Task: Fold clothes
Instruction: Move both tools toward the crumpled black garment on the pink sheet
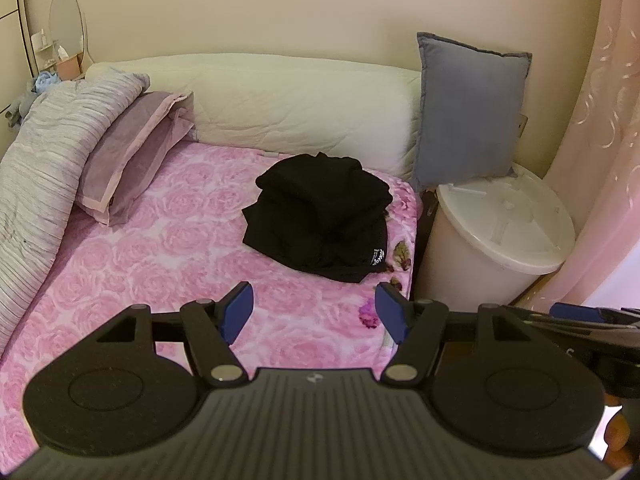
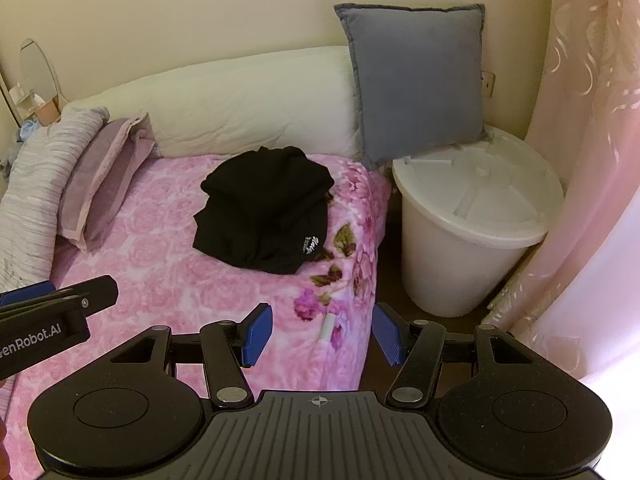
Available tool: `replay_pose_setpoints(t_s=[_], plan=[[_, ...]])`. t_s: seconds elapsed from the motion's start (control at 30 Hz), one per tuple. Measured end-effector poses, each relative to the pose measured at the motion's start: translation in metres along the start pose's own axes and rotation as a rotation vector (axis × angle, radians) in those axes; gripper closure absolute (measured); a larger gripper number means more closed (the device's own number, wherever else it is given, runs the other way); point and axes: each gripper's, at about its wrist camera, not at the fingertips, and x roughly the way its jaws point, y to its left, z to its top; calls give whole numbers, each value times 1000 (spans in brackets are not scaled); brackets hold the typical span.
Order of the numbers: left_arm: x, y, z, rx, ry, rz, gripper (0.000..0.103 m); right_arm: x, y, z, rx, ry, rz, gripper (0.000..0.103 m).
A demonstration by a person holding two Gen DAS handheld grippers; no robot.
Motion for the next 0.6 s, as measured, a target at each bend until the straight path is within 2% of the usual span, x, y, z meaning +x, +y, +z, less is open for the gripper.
replay_pose_setpoints(t_s=[0.27, 0.6], plan=[[18, 25, -6, -48, 63, -16, 39, 8, 12, 2, -35, 13, -24, 44], [33, 51, -25, -92, 112, -13, 39, 18, 23, 4, -47, 35, 5, 44]])
